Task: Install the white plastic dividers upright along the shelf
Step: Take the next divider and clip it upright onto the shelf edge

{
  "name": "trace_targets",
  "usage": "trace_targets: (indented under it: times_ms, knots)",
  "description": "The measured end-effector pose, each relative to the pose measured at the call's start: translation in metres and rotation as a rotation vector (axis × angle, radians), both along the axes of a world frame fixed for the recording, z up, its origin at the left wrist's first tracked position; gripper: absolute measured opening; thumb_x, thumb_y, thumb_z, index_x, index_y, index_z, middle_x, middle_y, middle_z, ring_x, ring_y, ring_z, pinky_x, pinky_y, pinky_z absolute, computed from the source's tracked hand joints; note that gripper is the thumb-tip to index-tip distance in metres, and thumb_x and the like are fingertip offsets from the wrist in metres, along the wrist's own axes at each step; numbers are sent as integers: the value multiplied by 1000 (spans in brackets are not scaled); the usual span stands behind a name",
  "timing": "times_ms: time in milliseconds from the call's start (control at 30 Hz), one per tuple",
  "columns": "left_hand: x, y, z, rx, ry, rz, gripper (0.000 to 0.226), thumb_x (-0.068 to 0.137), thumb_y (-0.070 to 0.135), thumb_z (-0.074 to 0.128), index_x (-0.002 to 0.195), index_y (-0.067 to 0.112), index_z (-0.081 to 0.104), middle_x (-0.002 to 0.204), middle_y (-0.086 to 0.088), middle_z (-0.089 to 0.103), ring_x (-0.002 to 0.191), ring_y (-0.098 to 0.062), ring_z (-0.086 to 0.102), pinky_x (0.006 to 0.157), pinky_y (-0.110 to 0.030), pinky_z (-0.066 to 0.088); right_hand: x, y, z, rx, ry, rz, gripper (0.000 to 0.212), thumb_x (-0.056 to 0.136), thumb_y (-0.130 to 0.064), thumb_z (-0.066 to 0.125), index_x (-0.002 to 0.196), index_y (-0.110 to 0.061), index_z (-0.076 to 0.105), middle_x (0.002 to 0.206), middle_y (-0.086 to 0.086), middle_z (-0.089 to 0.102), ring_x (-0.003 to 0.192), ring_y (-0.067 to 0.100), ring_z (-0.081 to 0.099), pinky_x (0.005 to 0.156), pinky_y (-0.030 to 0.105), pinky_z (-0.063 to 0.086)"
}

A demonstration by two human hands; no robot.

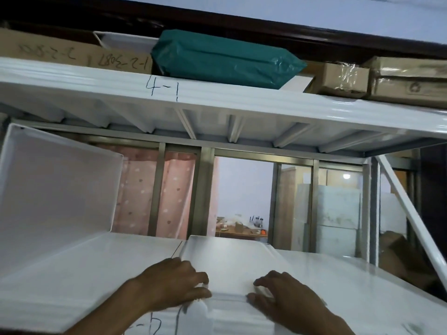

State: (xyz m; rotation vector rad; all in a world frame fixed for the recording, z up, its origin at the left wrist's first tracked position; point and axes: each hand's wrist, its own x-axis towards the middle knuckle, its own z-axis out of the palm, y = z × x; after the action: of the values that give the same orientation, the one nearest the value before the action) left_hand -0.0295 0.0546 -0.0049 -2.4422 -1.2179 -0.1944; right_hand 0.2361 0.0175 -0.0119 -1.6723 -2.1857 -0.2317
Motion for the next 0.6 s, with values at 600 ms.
trace_targets:
  times_ms: [600]
  knots:
    - [0,14,92,-171,-1768,-340,80,71,38,85,135,44,37,148,5,43,127,-25,51,104,-49,50,-60,24,11,572,-12,44,32,90,-15,48,120,-23,54,103,-2,54,75,24,60,54,35,47]
